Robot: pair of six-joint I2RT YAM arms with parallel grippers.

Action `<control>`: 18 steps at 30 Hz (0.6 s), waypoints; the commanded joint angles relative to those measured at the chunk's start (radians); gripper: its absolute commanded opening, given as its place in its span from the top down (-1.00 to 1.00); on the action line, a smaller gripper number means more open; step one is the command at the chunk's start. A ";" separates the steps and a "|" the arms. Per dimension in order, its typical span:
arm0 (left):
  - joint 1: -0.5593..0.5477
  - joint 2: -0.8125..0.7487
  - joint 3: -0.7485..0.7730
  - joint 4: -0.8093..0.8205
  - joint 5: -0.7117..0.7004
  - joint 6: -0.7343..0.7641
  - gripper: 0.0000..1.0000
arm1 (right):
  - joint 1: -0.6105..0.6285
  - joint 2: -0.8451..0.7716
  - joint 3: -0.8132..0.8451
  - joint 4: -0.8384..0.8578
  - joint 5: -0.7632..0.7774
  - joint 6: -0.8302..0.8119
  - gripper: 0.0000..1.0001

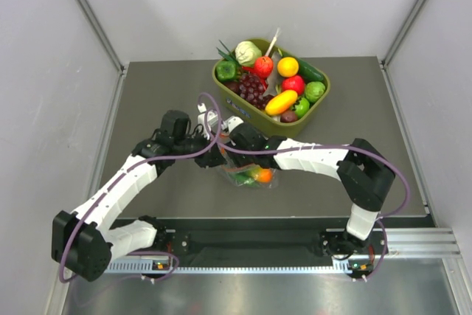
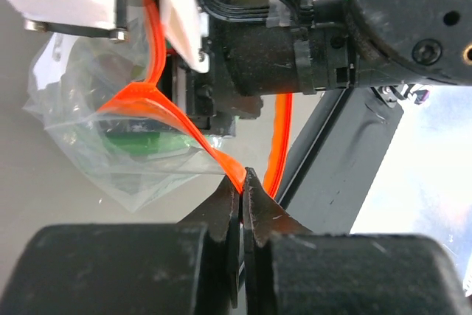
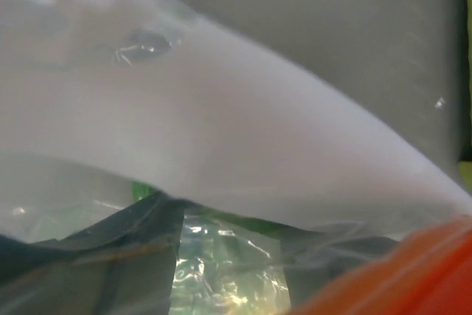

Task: Open the zip-top bag and remove the fake food

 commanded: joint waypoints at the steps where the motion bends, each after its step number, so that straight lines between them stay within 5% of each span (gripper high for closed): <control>1: -0.005 -0.027 0.004 0.044 -0.036 0.022 1.00 | 0.015 -0.038 0.039 -0.111 0.042 -0.056 -0.04; 18: -0.005 -0.039 0.004 0.039 -0.071 0.020 1.00 | 0.015 -0.064 0.088 -0.421 -0.103 -0.018 -0.22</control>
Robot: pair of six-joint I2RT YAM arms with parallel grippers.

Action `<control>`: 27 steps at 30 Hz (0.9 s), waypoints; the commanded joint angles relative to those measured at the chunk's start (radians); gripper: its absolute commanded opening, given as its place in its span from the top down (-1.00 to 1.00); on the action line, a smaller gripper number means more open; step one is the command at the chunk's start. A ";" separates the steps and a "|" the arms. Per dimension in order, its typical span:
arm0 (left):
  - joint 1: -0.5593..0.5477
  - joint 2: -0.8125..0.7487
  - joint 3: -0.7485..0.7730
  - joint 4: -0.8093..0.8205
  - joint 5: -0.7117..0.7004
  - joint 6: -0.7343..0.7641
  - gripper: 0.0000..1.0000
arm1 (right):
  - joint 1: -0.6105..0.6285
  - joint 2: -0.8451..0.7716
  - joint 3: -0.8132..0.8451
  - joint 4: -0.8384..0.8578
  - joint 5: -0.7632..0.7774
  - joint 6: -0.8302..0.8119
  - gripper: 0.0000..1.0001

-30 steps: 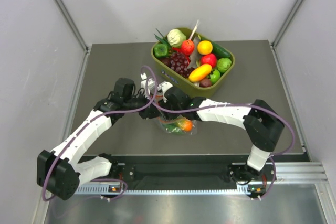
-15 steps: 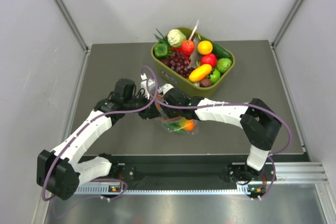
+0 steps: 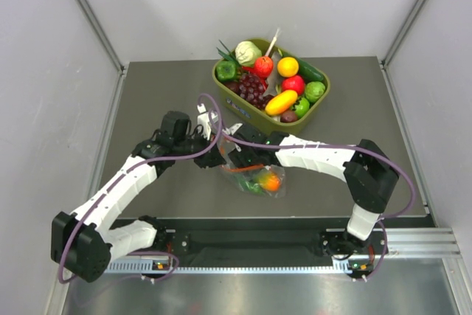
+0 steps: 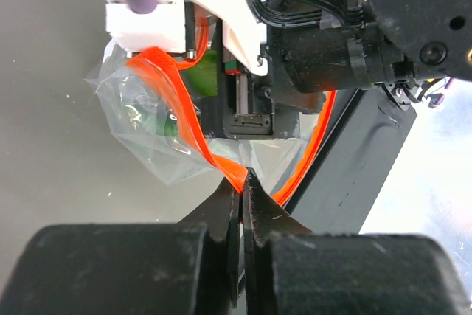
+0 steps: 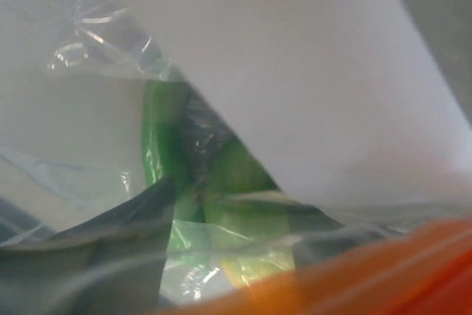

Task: Open the zip-top bag and remove the fake food

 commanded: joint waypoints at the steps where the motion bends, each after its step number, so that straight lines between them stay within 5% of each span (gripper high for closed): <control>1: 0.001 -0.033 0.006 0.048 -0.020 0.020 1.00 | 0.015 -0.036 0.029 -0.127 -0.038 -0.017 -0.24; 21: 0.001 -0.025 0.006 0.048 -0.022 0.021 1.00 | 0.022 0.067 -0.085 -0.110 0.023 -0.005 -0.43; 24: 0.001 -0.024 0.006 0.046 -0.020 0.020 1.00 | 0.024 0.076 -0.106 -0.076 0.020 0.003 -0.30; 27: 0.001 -0.022 0.006 0.046 -0.019 0.020 1.00 | 0.022 0.056 -0.121 -0.036 0.031 0.020 0.04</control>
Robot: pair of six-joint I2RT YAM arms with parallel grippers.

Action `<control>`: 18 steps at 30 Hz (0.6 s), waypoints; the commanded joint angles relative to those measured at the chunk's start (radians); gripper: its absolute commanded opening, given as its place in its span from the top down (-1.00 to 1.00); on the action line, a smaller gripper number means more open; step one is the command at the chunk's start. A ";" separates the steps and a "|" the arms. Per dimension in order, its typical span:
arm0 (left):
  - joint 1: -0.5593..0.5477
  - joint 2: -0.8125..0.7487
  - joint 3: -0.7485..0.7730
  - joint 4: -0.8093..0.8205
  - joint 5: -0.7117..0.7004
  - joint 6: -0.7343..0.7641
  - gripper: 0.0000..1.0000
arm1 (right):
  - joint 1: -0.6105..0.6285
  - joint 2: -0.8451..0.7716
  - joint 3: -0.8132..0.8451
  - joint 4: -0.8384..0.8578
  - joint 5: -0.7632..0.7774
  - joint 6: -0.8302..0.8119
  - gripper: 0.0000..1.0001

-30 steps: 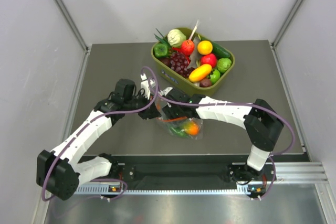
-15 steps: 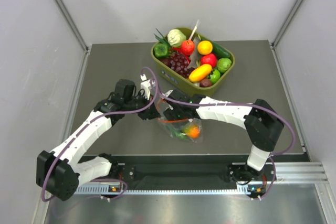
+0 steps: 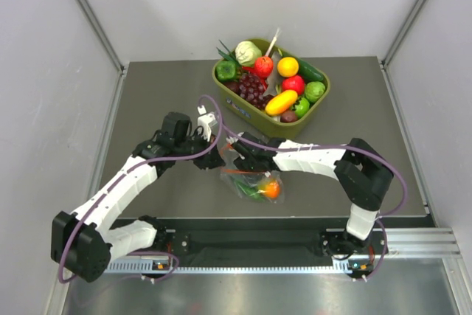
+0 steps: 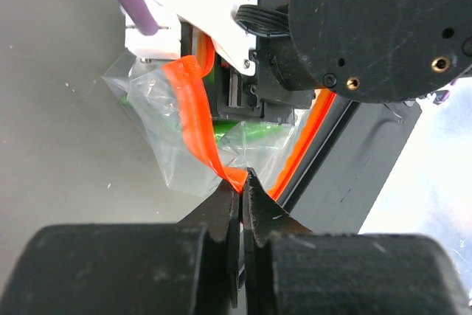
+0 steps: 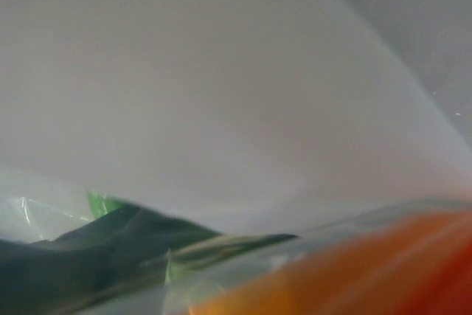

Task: Open the zip-top bag and remove the fake food

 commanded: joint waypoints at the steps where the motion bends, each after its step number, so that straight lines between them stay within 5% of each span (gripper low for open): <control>1: 0.004 -0.019 0.013 0.067 -0.005 0.020 1.00 | 0.020 0.005 -0.048 -0.035 0.029 -0.002 0.13; 7: 0.004 -0.012 0.013 0.064 -0.022 0.018 1.00 | 0.020 -0.160 -0.057 0.074 0.058 0.049 0.35; 14: 0.006 0.013 0.019 0.041 -0.079 0.013 1.00 | 0.025 -0.456 -0.169 0.369 0.019 0.079 0.35; 18: 0.006 0.030 0.027 0.027 -0.087 0.012 1.00 | 0.028 -0.489 -0.247 0.571 -0.046 0.085 0.32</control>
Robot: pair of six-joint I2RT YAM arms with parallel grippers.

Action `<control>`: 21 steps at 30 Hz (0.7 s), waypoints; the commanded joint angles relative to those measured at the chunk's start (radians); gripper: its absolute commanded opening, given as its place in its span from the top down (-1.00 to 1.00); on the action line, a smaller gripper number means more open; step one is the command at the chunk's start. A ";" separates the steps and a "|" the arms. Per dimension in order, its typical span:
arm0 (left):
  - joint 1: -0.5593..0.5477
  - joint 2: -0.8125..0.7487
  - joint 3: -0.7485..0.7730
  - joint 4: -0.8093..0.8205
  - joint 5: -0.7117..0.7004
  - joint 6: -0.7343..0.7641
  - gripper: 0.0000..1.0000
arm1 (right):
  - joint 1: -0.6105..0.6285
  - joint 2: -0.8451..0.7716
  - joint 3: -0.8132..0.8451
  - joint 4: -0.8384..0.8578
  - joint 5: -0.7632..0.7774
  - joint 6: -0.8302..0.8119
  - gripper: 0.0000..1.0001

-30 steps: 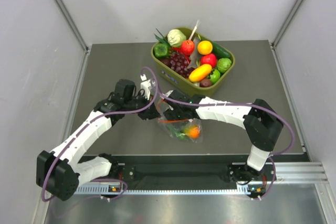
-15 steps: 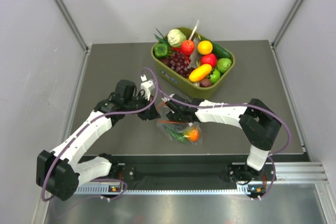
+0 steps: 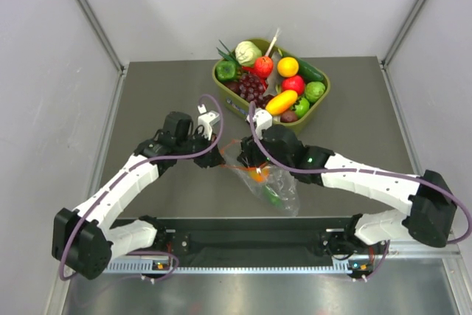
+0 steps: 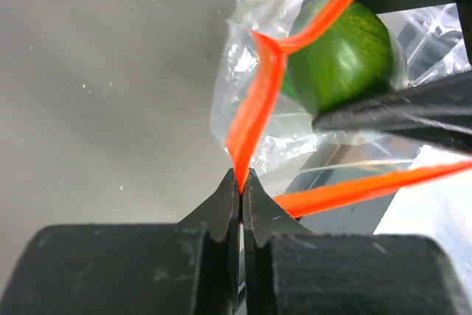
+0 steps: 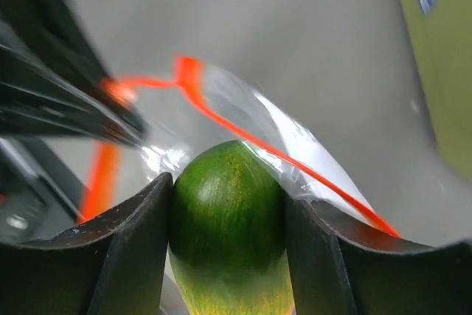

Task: Open the zip-top bag and remove the fake food

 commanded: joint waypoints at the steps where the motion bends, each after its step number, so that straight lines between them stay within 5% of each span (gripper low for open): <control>1: 0.006 0.012 0.026 0.010 -0.039 0.014 1.00 | 0.016 -0.014 -0.078 0.280 -0.081 0.026 0.30; 12: 0.006 0.030 0.022 0.013 -0.008 0.018 1.00 | 0.020 0.016 -0.188 0.708 -0.097 0.060 0.16; 21: 0.006 0.036 0.025 0.008 -0.023 0.018 1.00 | 0.022 -0.072 -0.159 0.801 -0.104 0.072 0.14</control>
